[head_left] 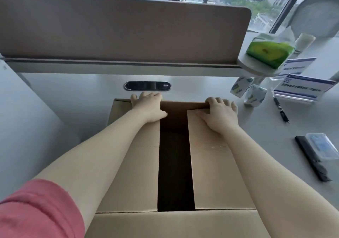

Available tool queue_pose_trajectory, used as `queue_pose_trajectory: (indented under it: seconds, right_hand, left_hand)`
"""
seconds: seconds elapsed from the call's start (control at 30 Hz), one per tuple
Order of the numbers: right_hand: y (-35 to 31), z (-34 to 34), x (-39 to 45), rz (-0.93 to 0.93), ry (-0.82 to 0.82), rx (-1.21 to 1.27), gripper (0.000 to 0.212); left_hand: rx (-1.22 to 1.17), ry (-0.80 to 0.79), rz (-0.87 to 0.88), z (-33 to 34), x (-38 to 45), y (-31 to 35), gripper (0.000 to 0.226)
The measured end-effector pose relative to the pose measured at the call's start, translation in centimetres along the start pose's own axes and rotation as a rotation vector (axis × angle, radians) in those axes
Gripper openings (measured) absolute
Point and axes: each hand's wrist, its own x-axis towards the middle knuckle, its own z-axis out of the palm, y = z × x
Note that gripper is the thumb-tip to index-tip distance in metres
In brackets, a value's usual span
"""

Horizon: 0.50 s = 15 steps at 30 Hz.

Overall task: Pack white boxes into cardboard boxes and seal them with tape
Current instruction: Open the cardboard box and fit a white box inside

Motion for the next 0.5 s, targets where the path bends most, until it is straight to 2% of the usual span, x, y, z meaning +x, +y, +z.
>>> queue_pose_trajectory:
  seconds: [0.13, 0.37, 0.5]
  right_hand:
    - [-0.4, 0.1, 0.4, 0.021, -0.005, -0.069, 0.044]
    - [-1.1, -0.1, -0.1, 0.079, 0.005, 0.024, 0.052]
    - [-3.1, -0.1, -2.1, -0.014, 0.011, 0.131, 0.055]
  left_hand:
    - [0.035, -0.007, -0.004, 0.1, 0.4, 0.2, 0.047]
    - [-0.033, -0.049, 0.035, -0.8, 0.1, 0.4, 0.062]
    - [-0.057, -0.08, 0.082, -1.2, -2.3, 0.9, 0.074]
